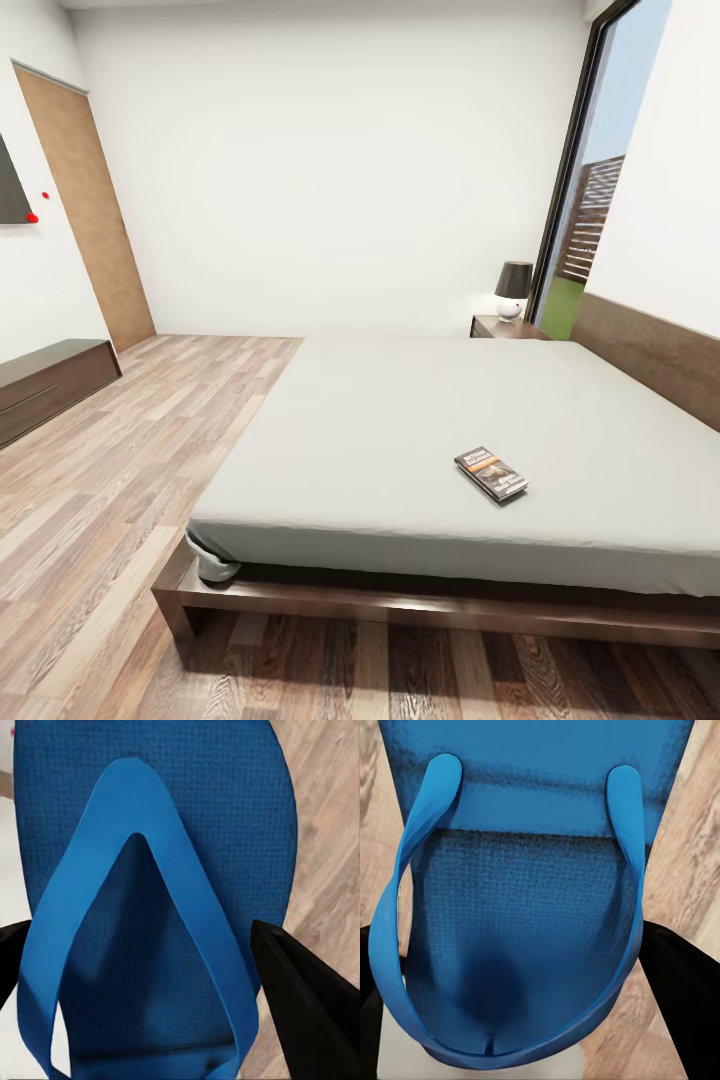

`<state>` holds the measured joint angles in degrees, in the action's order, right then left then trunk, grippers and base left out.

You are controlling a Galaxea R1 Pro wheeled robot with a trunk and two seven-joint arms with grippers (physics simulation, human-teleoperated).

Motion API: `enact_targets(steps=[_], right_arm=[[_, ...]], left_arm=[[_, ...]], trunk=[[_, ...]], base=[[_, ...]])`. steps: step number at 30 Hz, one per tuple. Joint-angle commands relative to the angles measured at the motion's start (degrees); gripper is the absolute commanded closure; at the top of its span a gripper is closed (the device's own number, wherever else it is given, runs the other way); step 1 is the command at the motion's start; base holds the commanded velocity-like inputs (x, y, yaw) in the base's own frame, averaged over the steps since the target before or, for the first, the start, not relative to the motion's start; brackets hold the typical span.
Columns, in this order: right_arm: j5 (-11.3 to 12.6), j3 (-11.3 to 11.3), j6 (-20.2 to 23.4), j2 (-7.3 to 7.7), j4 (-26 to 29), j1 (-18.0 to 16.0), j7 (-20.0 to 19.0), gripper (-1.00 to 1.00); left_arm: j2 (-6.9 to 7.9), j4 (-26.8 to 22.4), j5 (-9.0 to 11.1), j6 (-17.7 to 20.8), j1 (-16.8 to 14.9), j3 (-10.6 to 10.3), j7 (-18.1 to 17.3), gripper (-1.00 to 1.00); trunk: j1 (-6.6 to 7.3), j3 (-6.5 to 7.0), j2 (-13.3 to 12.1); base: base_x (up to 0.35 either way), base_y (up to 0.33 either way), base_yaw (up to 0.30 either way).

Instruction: In the bedroom, move the book from the bed onto either nightstand, and place the two sandals side by side next to the bed.

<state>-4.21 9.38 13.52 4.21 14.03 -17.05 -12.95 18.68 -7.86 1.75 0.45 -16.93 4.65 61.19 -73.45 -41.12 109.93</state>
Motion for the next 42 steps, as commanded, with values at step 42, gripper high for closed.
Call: enact_targets(steps=[42], right_arm=[[-0.35,0.01,7.44,-1.19,1.66,-0.38,-1.35,1.0]], left_arm=[[6.54,0.13,1.16,-4.59,2.25,0.66,4.81,1.0]], trunk=[[0.01,-1.1,0.02]], base=[[0.0,0.0,0.0]])
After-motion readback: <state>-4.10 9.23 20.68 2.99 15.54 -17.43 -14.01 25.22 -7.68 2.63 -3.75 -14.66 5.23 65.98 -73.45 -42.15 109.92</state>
